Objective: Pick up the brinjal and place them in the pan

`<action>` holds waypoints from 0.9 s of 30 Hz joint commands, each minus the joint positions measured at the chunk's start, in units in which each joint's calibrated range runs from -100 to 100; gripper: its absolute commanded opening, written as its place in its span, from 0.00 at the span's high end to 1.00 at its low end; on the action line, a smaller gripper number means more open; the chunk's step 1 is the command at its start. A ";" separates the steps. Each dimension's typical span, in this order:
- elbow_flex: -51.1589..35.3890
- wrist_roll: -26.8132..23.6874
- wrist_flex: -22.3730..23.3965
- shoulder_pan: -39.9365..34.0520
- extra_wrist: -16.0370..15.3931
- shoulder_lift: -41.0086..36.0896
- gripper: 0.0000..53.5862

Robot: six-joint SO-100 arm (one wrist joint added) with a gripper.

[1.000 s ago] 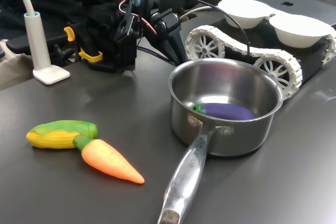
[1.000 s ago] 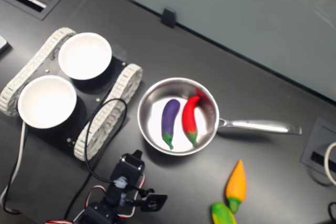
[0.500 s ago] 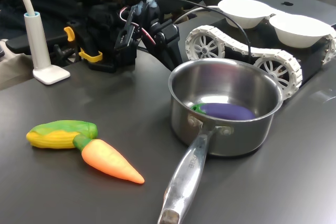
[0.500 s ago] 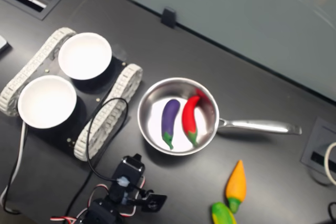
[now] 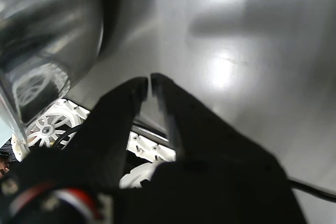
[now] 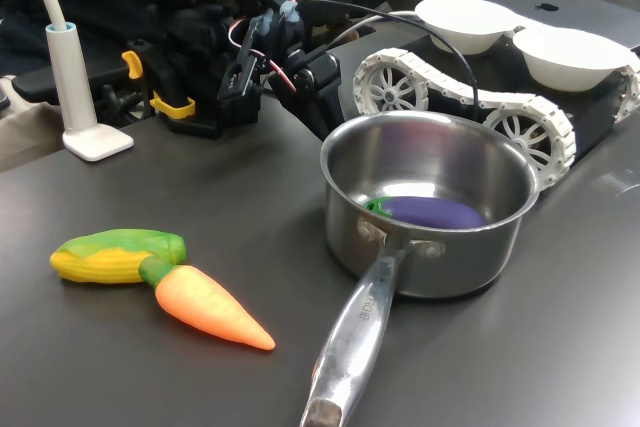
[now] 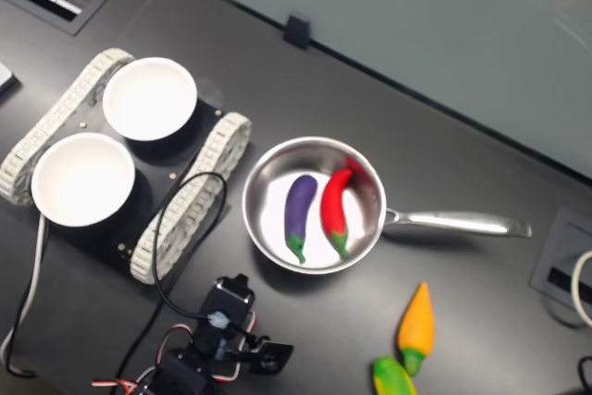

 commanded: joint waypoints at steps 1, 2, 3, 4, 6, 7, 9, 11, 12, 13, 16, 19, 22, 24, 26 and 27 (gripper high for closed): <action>-1.10 0.68 -1.33 0.45 -0.74 -0.66 1.00; -1.10 0.68 -1.33 0.45 -0.74 -0.66 1.00; -1.10 0.68 -1.33 0.45 -0.74 -0.66 1.00; -1.10 0.59 -1.33 0.45 -0.74 -0.66 1.00; -1.10 0.44 -1.33 0.68 -0.74 -0.66 1.00; -1.10 0.44 -1.33 0.68 -0.74 -0.66 1.00; -1.10 0.44 -1.33 0.56 -0.65 -0.66 1.00; -1.10 0.34 -1.33 0.56 -0.65 -0.66 1.00; -1.10 0.34 -1.33 0.56 -0.65 -0.66 1.00; -1.10 0.34 -1.33 0.56 -0.65 -0.66 1.00; -1.10 0.34 -1.33 0.56 -0.65 -0.66 1.00; -1.10 0.44 -1.33 0.56 -0.65 -0.66 1.00; -1.10 0.59 -1.33 0.22 -0.65 -0.66 1.00; -1.10 0.63 -1.33 0.10 -0.65 -0.66 1.00; -1.10 0.59 -1.33 0.10 -0.65 -0.66 1.00; -1.10 0.59 -1.33 0.10 -0.65 -0.66 1.00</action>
